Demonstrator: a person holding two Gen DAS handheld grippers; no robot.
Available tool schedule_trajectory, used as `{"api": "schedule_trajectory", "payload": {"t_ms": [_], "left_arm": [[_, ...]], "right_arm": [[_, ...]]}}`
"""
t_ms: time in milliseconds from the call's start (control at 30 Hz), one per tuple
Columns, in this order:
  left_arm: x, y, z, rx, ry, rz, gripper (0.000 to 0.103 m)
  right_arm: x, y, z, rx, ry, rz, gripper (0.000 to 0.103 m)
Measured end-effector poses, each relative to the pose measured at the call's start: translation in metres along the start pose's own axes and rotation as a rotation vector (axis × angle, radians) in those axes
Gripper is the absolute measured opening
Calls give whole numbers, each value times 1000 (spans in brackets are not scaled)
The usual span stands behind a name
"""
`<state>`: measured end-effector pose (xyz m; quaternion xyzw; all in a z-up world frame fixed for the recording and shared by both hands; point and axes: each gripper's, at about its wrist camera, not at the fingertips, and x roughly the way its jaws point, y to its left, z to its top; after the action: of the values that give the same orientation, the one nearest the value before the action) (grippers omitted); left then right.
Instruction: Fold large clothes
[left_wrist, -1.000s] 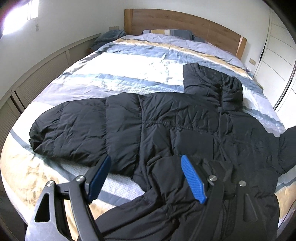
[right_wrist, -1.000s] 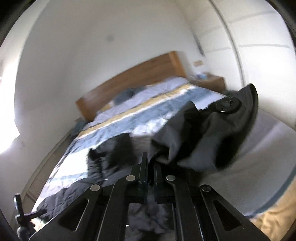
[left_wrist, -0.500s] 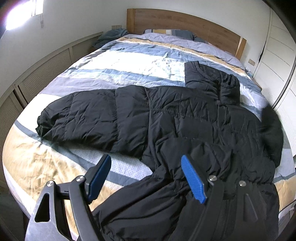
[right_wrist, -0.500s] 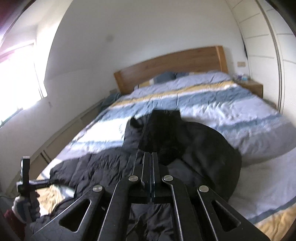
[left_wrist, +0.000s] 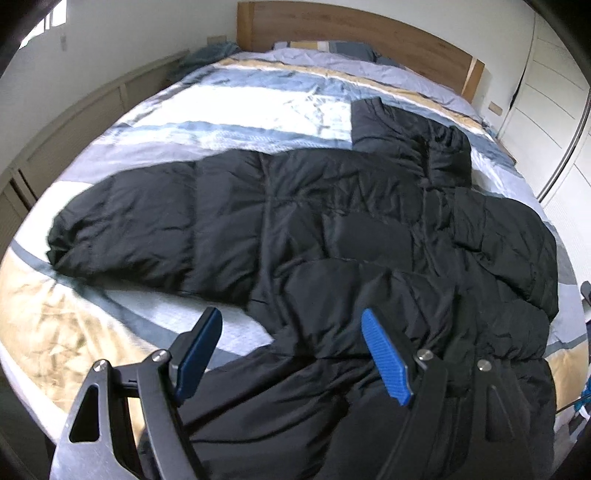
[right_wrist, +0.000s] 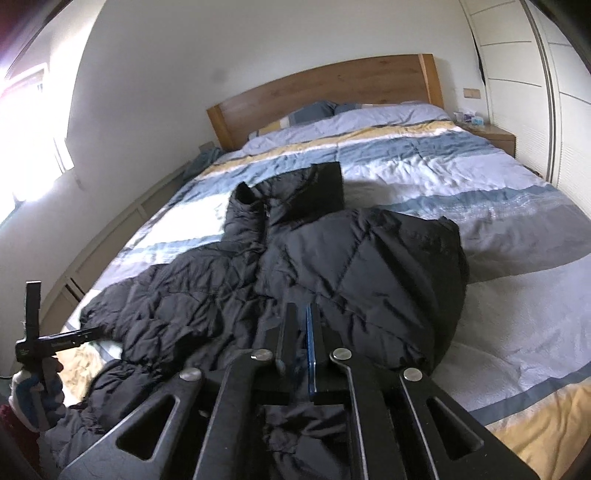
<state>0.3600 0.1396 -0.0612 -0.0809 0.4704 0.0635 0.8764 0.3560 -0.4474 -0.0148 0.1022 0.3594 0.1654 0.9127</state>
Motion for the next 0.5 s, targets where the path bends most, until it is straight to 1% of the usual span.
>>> {"api": "schedule_trajectory", "payload": {"t_ms": [33, 67, 100, 233, 267, 367, 500], "left_arm": [[2, -3, 1, 4, -2, -1, 77], [5, -7, 3, 12, -5, -2, 77], [8, -13, 5, 20, -9, -3, 77], [18, -30, 13, 26, -17, -44, 77], [19, -32, 14, 28, -17, -49, 77], [25, -41, 16, 47, -10, -56, 77], [32, -45, 15, 62, 2, -59, 77]], "right_arm": [[2, -1, 0, -2, 2, -8, 19], [4, -3, 1, -5, 3, -14, 25], [5, -5, 2, -6, 3, -20, 28], [12, -13, 6, -13, 5, -50, 32], [14, -15, 7, -16, 7, -59, 35], [19, -19, 8, -17, 8, -65, 36], [24, -25, 5, -4, 14, -71, 37]]}}
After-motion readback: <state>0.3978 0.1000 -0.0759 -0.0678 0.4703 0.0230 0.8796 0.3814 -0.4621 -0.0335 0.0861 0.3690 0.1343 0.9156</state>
